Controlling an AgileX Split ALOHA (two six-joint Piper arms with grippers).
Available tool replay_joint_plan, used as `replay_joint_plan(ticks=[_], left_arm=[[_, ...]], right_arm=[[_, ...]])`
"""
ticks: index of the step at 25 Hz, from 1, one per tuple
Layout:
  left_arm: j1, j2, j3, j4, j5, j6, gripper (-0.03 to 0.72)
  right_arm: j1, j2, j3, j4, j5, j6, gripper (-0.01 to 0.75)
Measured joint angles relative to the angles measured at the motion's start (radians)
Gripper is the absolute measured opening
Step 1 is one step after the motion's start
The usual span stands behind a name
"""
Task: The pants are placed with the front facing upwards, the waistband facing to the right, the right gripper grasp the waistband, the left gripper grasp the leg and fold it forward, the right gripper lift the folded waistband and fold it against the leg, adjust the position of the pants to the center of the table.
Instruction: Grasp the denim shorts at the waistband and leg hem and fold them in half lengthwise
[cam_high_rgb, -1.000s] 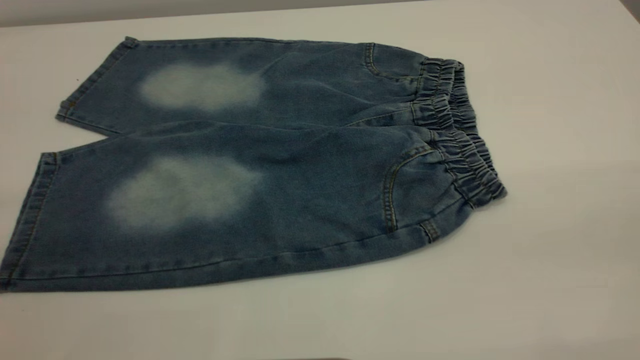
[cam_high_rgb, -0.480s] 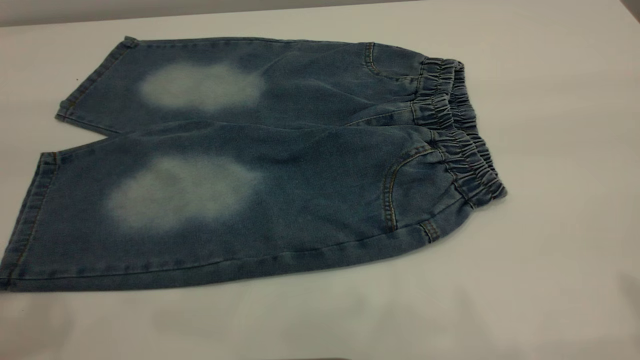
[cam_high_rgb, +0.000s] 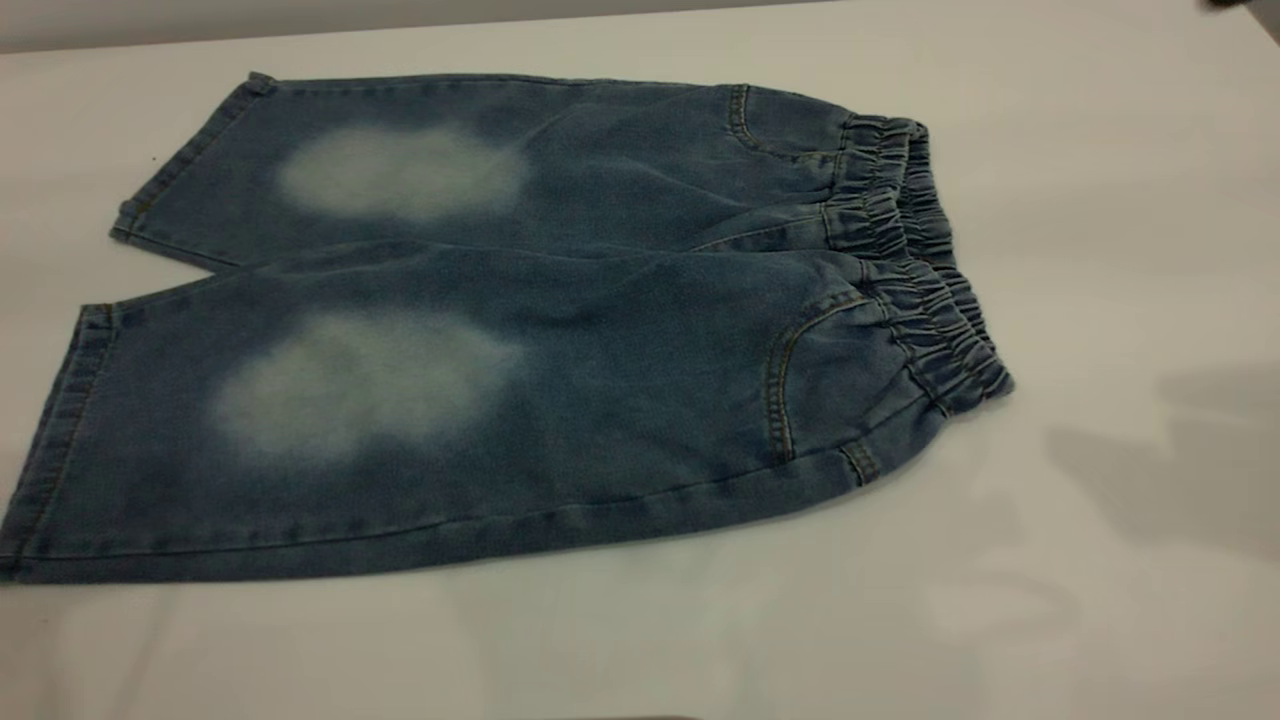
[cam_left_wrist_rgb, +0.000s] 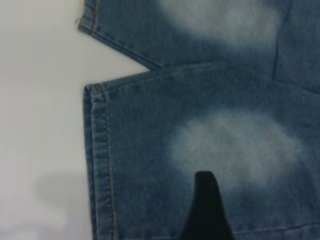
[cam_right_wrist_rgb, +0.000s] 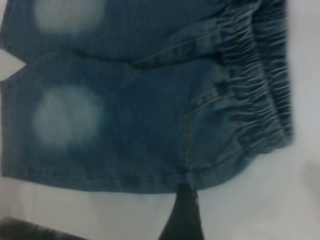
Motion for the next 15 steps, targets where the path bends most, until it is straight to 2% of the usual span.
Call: replay_joint_plan(ticks=[8,15], left_arm=[[0.000,0.016,-0.002,-0.010,-0.030,0.007,0.494],[0.000,0.017,-0.002,-0.012,-0.033,0.007,0.494]], right_arm=[[0.000,0.264,-0.002,0.311,0.017,-0.356,0.565],[0.000,0.457,-0.007,0.365,0.059,-0.423,0.566]])
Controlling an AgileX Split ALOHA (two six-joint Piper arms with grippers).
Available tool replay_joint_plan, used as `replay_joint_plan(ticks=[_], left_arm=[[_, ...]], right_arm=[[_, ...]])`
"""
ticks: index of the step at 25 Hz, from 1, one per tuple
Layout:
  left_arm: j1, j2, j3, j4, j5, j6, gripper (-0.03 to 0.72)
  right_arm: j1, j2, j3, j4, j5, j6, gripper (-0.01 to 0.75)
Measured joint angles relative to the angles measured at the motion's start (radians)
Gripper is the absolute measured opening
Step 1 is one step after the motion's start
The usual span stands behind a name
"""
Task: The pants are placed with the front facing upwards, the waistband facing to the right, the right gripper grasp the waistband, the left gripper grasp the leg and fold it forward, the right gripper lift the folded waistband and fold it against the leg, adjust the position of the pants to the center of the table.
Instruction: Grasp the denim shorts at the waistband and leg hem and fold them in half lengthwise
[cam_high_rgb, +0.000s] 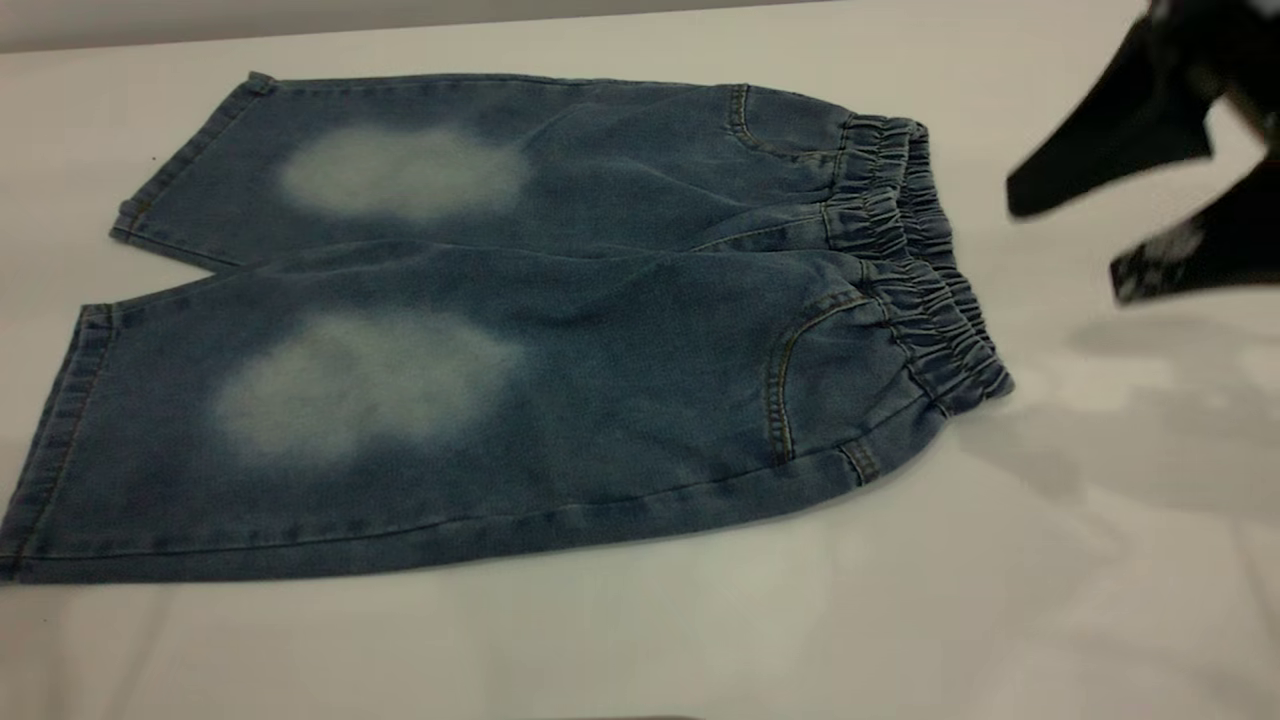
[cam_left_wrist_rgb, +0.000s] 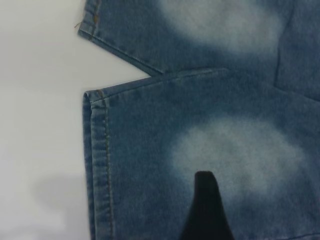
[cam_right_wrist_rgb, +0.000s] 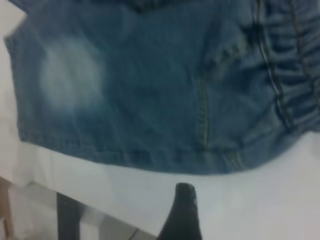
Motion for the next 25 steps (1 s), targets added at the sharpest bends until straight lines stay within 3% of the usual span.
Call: replay_joint_plan(ticks=[25], left_arm=[[0.000,0.000,0.000,-0.008,-0.015,-0.002,0.494]], right_arm=[[0.000,0.380,-0.013,0.426,-0.005,-0.437,0.566]])
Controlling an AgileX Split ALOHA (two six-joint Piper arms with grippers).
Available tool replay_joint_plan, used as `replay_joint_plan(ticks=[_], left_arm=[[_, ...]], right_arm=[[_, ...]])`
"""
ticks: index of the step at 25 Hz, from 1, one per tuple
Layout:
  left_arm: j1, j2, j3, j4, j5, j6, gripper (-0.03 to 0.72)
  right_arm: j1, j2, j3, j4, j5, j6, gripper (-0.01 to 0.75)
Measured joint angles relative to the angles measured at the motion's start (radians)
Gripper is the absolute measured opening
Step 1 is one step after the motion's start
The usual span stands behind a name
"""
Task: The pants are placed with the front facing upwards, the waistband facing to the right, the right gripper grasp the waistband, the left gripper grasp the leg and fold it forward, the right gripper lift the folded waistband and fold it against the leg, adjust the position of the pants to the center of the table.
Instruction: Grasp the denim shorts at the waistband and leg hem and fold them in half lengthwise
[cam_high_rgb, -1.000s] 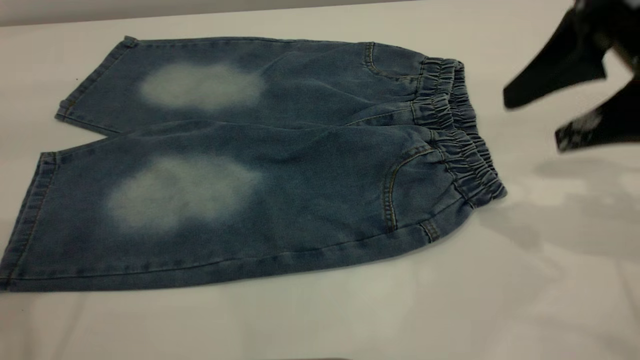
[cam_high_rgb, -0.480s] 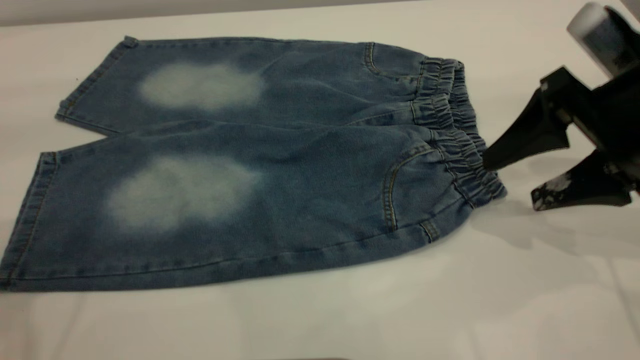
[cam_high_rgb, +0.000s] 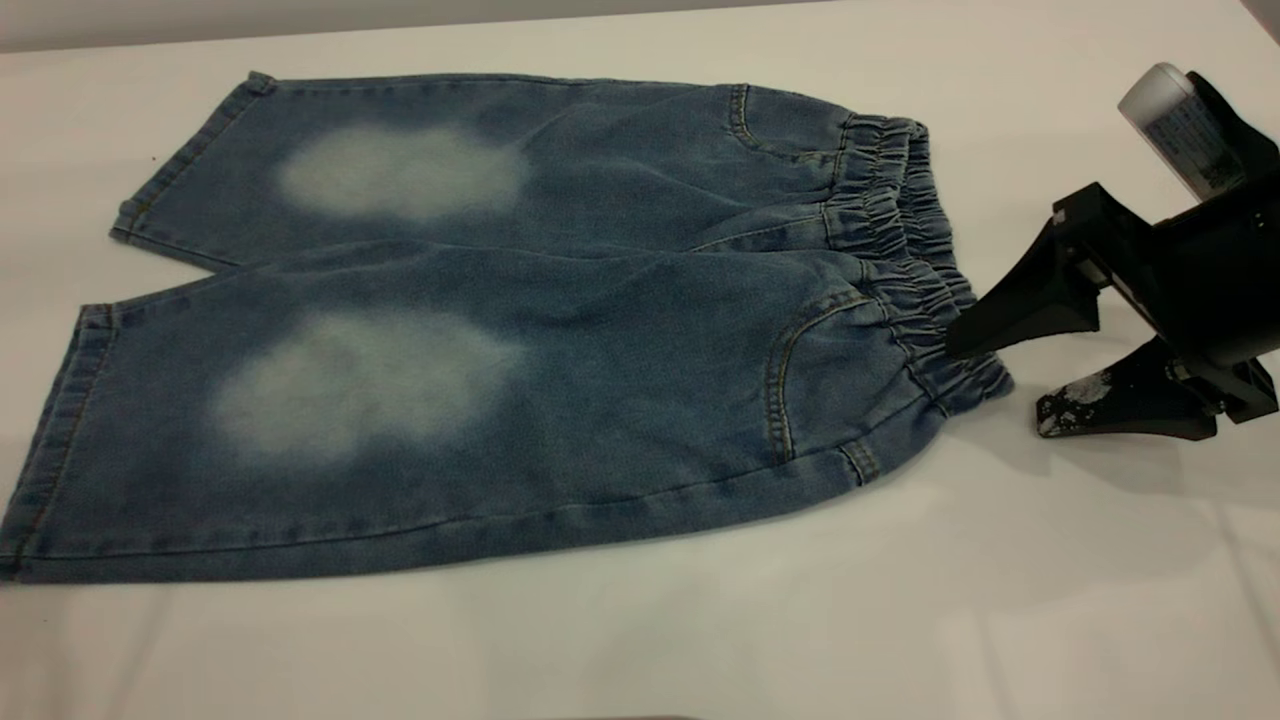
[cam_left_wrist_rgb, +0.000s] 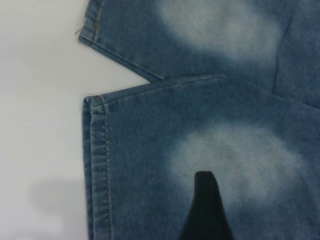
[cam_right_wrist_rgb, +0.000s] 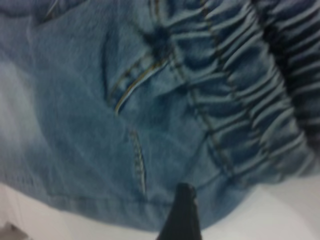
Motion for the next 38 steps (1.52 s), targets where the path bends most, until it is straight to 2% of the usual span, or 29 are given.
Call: replay_joint_plan(ticks=[6,13,23,26,29,31,33,36,38], left_arm=[[0.000,0.000,0.000,0.000,-0.001,0.000,0.494],[0.000,0.000,0.000,-0.001,-0.007,0.001,0.494],[0.000,0.000,0.000,-0.001,-0.007,0.001,0.494],[0.000,0.000,0.000,-0.001,-0.007,0.001,0.494],[0.000,0.000,0.000,-0.001,-0.007,0.001,0.494],[0.000,0.000,0.000,-0.001,-0.007,0.001,0.494],[0.000,0.000,0.000,-0.001,-0.007,0.001,0.494],[0.000,0.000,0.000,-0.001,-0.007,0.001,0.494],[0.000,0.000,0.000,-0.001,-0.007,0.002,0.494]], right_arm=[[0.000,0.058,-0.023,0.063,0.058,-0.051,0.566],[0.000,0.142,-0.082,0.064,0.199,-0.073,0.566],[0.000,0.152,-0.134,0.063,0.403,-0.201,0.566],[0.000,0.152,-0.142,0.063,0.374,-0.203,0.561],[0.000,0.152,-0.142,0.063,0.200,-0.145,0.542],[-0.002,0.152,-0.143,0.064,0.169,-0.119,0.524],[-0.002,0.153,-0.143,0.064,0.189,-0.144,0.513],[-0.003,0.156,-0.148,0.063,0.309,-0.201,0.500],[-0.003,0.156,-0.153,0.063,0.340,-0.205,0.475]])
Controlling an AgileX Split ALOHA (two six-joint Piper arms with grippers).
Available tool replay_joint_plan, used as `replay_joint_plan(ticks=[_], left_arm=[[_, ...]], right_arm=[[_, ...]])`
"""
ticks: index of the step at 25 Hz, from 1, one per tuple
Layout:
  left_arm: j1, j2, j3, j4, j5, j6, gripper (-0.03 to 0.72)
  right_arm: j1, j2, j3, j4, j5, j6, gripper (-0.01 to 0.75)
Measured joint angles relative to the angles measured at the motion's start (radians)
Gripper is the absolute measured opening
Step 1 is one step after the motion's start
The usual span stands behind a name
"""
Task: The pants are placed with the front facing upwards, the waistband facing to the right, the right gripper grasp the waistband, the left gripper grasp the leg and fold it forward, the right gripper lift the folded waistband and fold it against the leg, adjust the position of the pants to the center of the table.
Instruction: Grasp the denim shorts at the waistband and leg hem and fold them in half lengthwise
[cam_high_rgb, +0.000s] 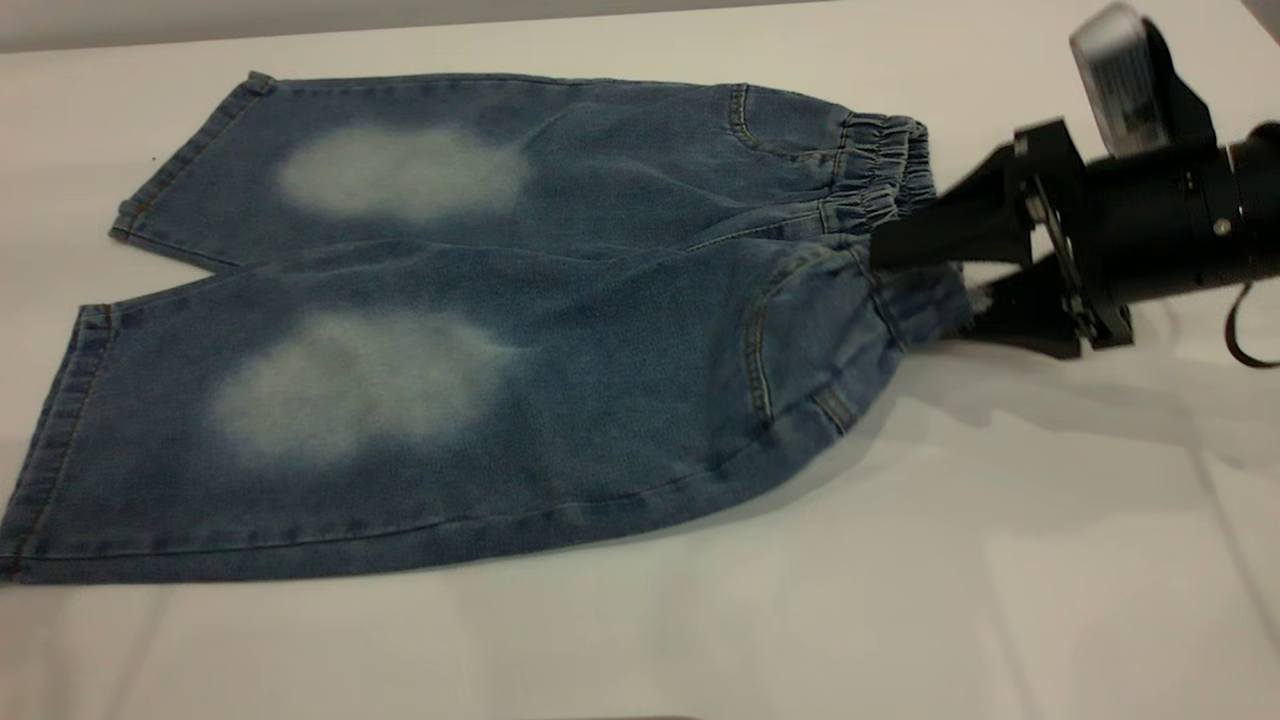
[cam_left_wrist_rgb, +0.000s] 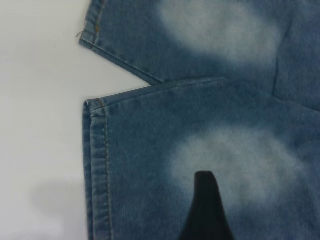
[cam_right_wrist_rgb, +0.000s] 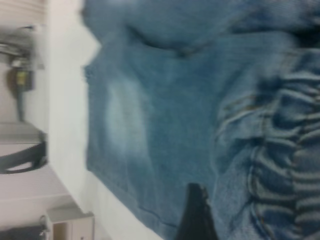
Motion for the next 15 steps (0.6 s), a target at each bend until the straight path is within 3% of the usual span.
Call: replay_joint_plan(ticks=[3,7,8,12,15], left_arm=[[0.000,0.000,0.000,0.000,0.000,0.000,0.494],[0.000,0.000,0.000,0.014,0.034,0.000,0.494],[0.000,0.001,0.000,0.028,0.056,0.000,0.494],[0.000,0.039,0.017,0.050,0.126,0.000,0.494],[0.000,0.119,0.079,0.066,0.114,-0.007,0.494]], right_arm=[[0.000,0.000,0.000,-0.010,-0.011,0.021,0.367],[0.000,0.000,0.000,-0.046,-0.029,0.067,0.094],[0.000,0.000,0.000,-0.052,-0.036,0.078,0.059],[0.000,0.000,-0.011,-0.075,-0.046,0.113,0.041],[0.000,-0.010,-0.018,-0.096,-0.050,0.131,0.040]])
